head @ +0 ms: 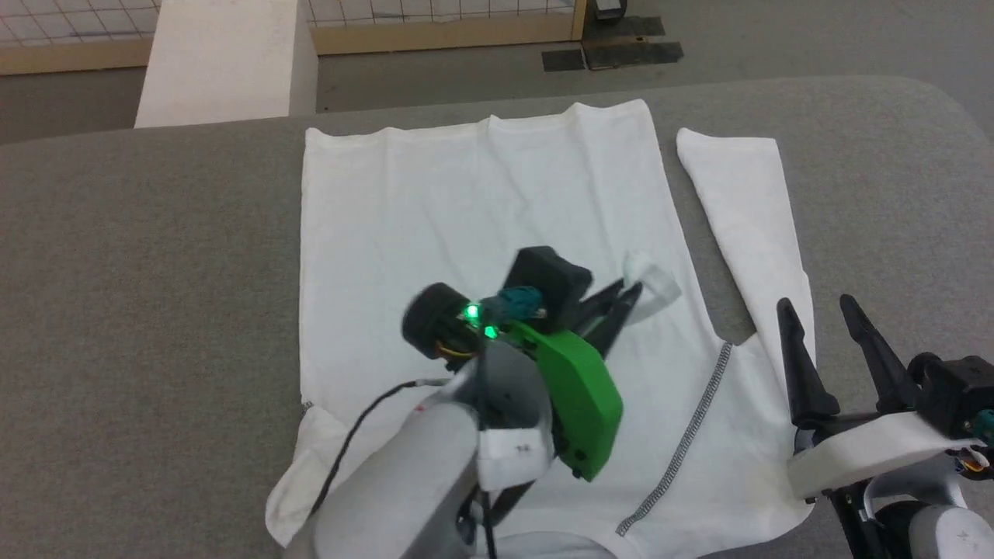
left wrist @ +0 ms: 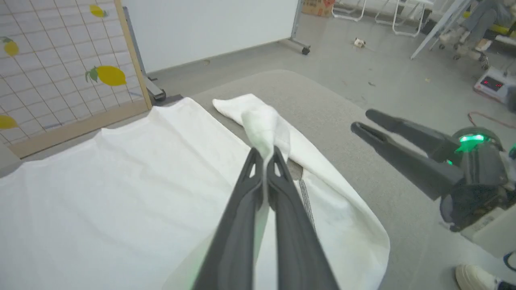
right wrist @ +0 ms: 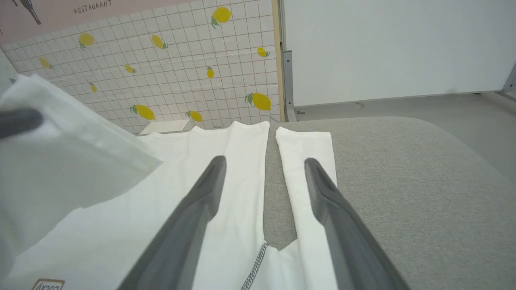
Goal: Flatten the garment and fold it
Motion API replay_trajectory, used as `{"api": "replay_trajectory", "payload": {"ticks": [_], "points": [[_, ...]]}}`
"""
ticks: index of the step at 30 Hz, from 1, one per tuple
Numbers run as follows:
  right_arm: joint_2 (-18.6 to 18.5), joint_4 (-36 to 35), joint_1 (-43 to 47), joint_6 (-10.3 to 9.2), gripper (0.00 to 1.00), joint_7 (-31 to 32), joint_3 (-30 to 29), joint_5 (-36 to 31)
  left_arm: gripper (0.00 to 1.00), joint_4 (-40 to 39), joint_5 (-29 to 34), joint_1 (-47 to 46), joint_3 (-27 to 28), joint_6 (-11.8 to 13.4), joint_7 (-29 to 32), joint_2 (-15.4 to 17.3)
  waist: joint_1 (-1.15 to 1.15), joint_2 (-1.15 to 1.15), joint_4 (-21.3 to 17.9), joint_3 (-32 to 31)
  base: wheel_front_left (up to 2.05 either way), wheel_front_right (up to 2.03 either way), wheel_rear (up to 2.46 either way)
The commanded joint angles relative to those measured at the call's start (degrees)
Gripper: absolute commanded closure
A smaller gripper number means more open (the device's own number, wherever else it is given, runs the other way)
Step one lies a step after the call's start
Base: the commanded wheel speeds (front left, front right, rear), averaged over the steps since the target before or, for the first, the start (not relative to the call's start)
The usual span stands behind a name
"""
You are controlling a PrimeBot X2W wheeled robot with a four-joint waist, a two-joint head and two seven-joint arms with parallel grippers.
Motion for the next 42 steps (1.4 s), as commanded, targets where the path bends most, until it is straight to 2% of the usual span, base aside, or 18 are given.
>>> {"api": "replay_trajectory", "payload": {"ticks": [1,6,10,11,13,14,15,16,21,26,29,35,39,42], "points": [[0.13,0.27,-0.99,-0.09,0.0,-0.38,0.18,0.47,1.0,3.22,0.18,-1.64,-1.38,-1.26,-0.54,-1.09,0.0,-0.01,-1.92,1.82,0.0,0.0,0.0],[0.24,1.4,-1.93,-0.09,0.0,-1.3,0.5,1.08,1.0,16.41,0.45,-4.44,-6.71,-4.67,-1.24,-3.71,0.0,-0.01,-4.61,3.96,0.0,0.0,0.0],[0.29,2.27,-2.62,-0.09,0.0,-2.04,0.81,1.55,1.0,24.88,0.98,-5.22,-11.35,-7.42,-0.34,-4.37,0.0,-0.01,-6.49,5.24,0.0,0.0,0.0],[0.32,2.88,-2.9,-0.09,0.0,-2.59,0.69,1.84,1.0,28.99,0.3,-4.81,-14.13,-8.99,0.56,-4.63,0.0,-0.01,-7.28,5.71,0.0,0.0,0.0],[0.34,3.3,-2.92,-0.09,0.0,-2.86,0.61,1.86,1.0,31.11,-0.7,-4.43,-15.56,-9.7,1.31,-4.77,0.0,-0.01,-7.5,5.77,0.0,0.0,0.0],[0.35,3.52,-2.92,-0.09,0.0,-2.95,0.59,1.86,0.67,32.04,-1.29,-4.36,-16.18,-9.98,1.79,-4.83,0.0,-0.01,-7.55,5.72,0.0,0.0,0.0],[0.36,3.67,-2.9,-0.09,0.0,-2.99,0.54,1.86,0.54,32.59,-1.83,-4.35,-16.53,-10.16,2.0,-4.87,0.0,-0.01,-7.53,5.63,0.0,0.0,0.0],[0.36,3.86,-2.84,-0.09,0.0,-3.04,0.4,1.86,0.0,33.0,-2.5,-4.44,-16.83,-10.35,2.02,-4.91,0.0,-0.01,-7.4,5.44,0.0,0.0,0.0],[0.38,4.22,-2.72,-0.09,0.0,-2.77,0.06,1.64,0.0,30.95,-6.58,-5.6,-14.76,-9.67,-0.88,-5.01,0.0,-0.01,-5.91,3.94,0.0,0.0,0.0],[-0.34,3.31,-2.83,-0.09,0.0,-1.73,-0.64,0.92,0.0,25.49,-8.62,-7.07,-7.95,-5.62,-9.13,-4.27,0.0,-0.01,-3.68,2.57,0.0,0.0,0.0],[-1.54,2.83,-3.44,-0.09,0.0,-0.92,-1.05,0.78,0.0,22.73,-7.93,-6.93,-2.97,-2.35,-14.89,-0.98,0.0,-0.01,-2.27,2.36,0.0,0.0,0.0],[-4.47,3.46,-7.55,-0.09,0.0,1.23,-1.79,1.09,0.0,18.63,-7.42,-2.26,7.5,3.54,-26.91,7.62,0.0,-0.01,0.01,3.61,0.0,0.0,0.0],[-6.48,6.4,-12.71,-0.09,0.0,3.35,-2.19,1.98,0.0,17.22,-7.72,2.2,12.52,5.2,-33.11,11.97,0.0,-0.01,1.17,5.65,0.0,0.0,0.0],[-7.66,9.85,-17.41,-0.09,0.0,5.41,-2.79,2.86,0.0,16.13,-7.73,5.08,16.13,6.19,-35.34,13.68,0.0,-0.01,2.15,7.65,0.0,0.0,0.0]]}}
